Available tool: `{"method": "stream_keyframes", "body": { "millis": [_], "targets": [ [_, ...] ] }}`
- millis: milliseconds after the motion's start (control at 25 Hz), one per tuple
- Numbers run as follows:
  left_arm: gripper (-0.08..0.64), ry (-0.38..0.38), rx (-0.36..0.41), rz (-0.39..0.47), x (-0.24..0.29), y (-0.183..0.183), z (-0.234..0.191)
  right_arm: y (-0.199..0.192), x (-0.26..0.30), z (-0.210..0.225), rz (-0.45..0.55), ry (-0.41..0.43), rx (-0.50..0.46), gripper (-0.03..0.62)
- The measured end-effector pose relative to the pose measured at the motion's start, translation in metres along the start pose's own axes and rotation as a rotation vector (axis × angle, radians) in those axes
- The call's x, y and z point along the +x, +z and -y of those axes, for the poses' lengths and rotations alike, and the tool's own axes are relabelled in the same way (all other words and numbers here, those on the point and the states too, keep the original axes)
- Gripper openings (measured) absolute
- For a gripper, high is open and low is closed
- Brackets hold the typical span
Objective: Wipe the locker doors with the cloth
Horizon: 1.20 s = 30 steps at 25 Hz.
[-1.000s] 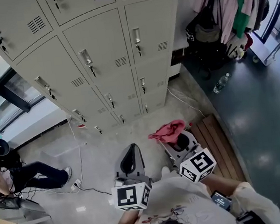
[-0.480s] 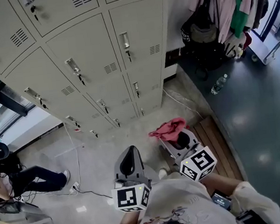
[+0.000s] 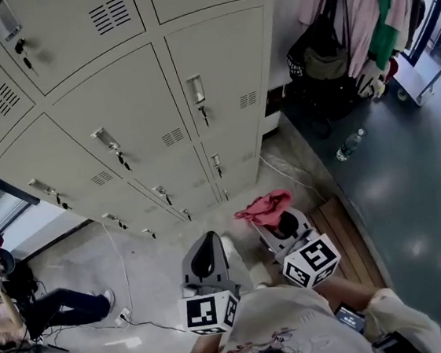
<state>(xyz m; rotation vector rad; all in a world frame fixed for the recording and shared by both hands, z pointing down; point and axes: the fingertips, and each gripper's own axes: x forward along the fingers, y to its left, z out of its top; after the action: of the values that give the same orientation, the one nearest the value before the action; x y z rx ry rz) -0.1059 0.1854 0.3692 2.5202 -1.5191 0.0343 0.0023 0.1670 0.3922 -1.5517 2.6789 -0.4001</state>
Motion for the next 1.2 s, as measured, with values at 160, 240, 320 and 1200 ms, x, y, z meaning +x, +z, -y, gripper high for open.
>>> {"method": "stream_keyframes", "body": {
  "millis": [160,240,320,1200],
  "targets": [
    [0.006,-0.003,-0.011,-0.007,0.058,0.017,-0.038,0.018,0.061,0.030,-0.010,-0.014,-0.009,0.169],
    [0.006,-0.002,-0.018,-0.016,0.088,0.025,-0.058,0.028,0.094,0.046,-0.015,-0.026,-0.011,0.169],
    [0.006,-0.008,-0.016,-0.025,0.118,0.035,-0.078,0.040,0.129,0.062,-0.013,-0.039,-0.013,0.169],
    [0.006,-0.151,-0.014,-0.033,0.292,0.074,-0.098,0.094,0.232,0.167,-0.005,-0.161,-0.024,0.172]
  ]
}}
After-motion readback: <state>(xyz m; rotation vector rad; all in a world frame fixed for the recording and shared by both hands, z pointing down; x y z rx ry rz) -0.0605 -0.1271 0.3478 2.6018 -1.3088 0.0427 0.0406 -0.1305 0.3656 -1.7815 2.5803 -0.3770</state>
